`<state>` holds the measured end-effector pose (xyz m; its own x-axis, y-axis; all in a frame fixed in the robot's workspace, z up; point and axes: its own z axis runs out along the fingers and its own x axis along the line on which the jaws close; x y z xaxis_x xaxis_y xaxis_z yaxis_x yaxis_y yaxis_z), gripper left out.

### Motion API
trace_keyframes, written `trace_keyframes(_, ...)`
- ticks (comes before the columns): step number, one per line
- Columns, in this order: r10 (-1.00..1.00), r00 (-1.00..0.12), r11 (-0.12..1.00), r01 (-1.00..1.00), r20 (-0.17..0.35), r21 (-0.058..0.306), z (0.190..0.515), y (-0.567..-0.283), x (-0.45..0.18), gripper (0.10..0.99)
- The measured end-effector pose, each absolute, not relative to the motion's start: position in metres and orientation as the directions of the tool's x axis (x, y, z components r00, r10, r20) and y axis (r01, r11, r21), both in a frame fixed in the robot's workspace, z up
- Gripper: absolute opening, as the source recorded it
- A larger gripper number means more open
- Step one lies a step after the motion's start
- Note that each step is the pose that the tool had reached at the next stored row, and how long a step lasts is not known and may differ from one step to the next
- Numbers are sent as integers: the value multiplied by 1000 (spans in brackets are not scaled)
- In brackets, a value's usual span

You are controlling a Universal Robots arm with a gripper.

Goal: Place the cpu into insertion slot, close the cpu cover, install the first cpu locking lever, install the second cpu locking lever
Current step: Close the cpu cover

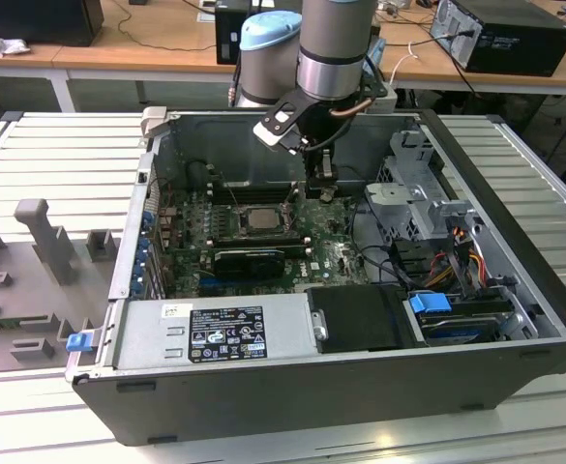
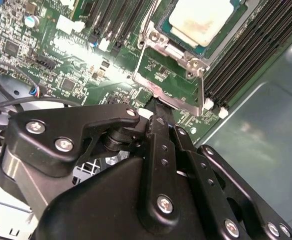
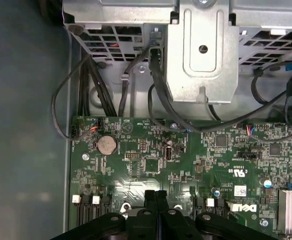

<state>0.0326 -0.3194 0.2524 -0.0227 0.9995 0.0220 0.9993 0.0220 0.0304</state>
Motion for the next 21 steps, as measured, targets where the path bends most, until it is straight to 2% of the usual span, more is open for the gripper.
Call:
trace_keyframes(11, 1000, -23, 22, 999, 22, 30, 250, -319, 4, 106)
trace_keyframes(21, 999, -32, 31, 999, 21, 30, 232, -319, -17, 106)
